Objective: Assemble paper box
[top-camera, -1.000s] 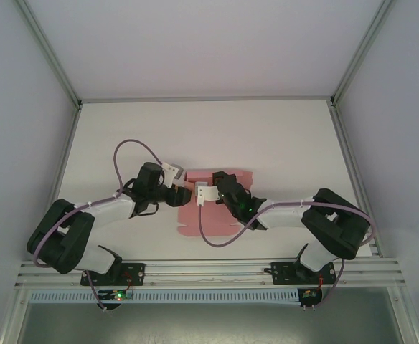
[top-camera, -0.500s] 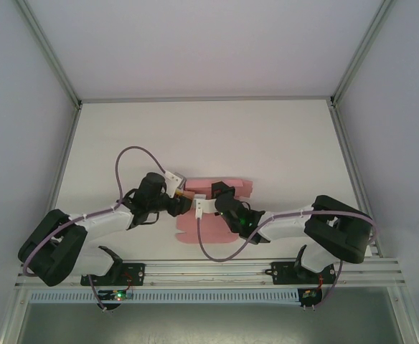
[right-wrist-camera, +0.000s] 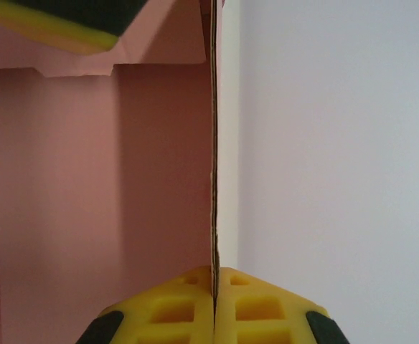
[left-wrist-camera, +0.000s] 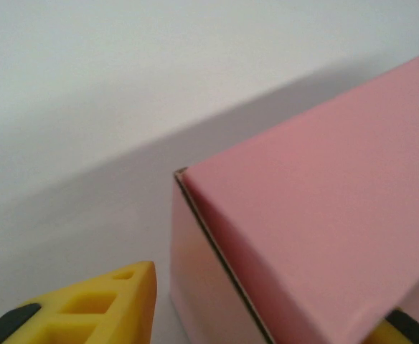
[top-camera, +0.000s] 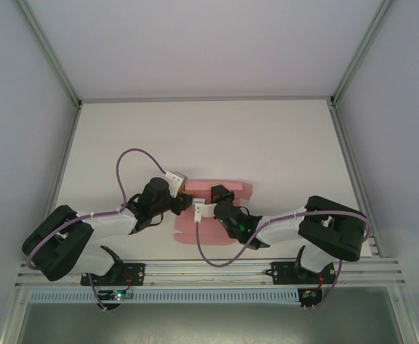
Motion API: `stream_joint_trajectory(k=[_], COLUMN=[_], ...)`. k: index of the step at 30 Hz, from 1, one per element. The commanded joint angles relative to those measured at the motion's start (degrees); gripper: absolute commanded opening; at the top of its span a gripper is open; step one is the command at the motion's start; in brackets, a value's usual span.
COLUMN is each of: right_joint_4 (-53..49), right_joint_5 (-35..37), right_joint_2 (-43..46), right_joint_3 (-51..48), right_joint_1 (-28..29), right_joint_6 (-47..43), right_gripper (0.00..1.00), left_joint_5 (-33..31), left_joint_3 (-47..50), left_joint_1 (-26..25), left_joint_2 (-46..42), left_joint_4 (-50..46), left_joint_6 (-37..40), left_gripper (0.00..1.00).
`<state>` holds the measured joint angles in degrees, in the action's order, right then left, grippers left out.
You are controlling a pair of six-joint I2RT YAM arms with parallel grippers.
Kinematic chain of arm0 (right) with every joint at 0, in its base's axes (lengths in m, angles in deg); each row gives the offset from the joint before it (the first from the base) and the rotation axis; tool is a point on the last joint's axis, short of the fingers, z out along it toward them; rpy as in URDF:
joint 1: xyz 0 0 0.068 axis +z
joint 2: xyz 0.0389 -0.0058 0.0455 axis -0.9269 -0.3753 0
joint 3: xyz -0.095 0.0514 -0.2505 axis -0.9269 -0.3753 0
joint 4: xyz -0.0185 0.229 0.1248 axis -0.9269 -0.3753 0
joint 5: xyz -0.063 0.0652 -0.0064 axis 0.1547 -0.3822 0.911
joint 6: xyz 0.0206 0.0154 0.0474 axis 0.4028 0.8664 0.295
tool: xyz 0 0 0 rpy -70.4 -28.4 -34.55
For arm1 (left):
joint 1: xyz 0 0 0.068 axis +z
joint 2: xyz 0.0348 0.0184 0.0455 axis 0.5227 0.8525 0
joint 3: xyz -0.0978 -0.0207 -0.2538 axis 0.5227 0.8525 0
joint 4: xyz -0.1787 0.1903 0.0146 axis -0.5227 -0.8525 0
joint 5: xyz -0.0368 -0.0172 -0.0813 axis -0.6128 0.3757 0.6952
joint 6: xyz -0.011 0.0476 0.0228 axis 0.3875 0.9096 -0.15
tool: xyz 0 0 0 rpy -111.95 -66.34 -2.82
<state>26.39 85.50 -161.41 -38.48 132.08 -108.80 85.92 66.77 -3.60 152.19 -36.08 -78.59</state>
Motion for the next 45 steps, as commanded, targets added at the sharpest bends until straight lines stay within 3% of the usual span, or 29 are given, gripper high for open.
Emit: stream_joint_trajectory(k=[1,3,13,16,28,31,34,37,42,43,45], right_joint_4=[-4.8,-5.8,-9.7,-11.5,-17.8,-20.1,-20.6,-20.8,-20.2,-20.2,-20.0], right_joint_5=[-3.2,-3.5,-4.5,-4.7,-2.1,-3.1,-2.3,-2.1,-2.6,-2.9,-4.2], right_joint_2=[-1.1,-0.7,1.3,1.6,1.9,2.6,2.1,1.5,1.6,1.8,3.1], right_joint_3=[-0.2,-0.2,0.3,0.7,2.3,2.7,3.1,3.5,4.5,4.9,5.5], right_joint_1=[0.2,0.1,-1.5,-2.0,-3.8,-4.5,-4.8,-4.9,-6.4,-6.6,-7.0], right_joint_6=[2.2,2.9,5.7,6.7,10.0,11.9,12.1,12.4,15.4,16.0,17.2], right_gripper=[0.0,0.0,0.0,0.0,0.0,0.0,0.0,0.0,0.0,0.03,0.27], left_joint_5=[-8.3,-11.1,-21.1,-25.9,-37.1,-39.6,-42.1,-41.0,-33.5,-32.4,-29.4], left_joint_3=[-1.3,-1.5,-3.1,-4.0,-4.4,-4.5,-5.5,-4.1,-3.8,-3.9,-4.4], left_joint_1=[-0.5,-0.7,-1.6,-1.7,-1.8,-1.8,-1.8,-1.8,-1.8,-2.2,-2.3], left_joint_2=[1.9,3.3,11.0,12.9,19.3,19.2,19.6,19.4,18.8,18.6,17.7], left_joint_4=[5.1,5.6,4.4,3.0,3.2,1.5,-1.4,2.0,5.9,6.4,6.9], left_joint_6=[-1.5,-2.2,-5.8,-8.0,-17.2,-18.0,-18.0,-15.8,-10.2,-8.7,-6.9], left_gripper=[0.38,0.31,0.22,0.13,0.1,0.0,0.0,0.0,0.0,0.0,0.0])
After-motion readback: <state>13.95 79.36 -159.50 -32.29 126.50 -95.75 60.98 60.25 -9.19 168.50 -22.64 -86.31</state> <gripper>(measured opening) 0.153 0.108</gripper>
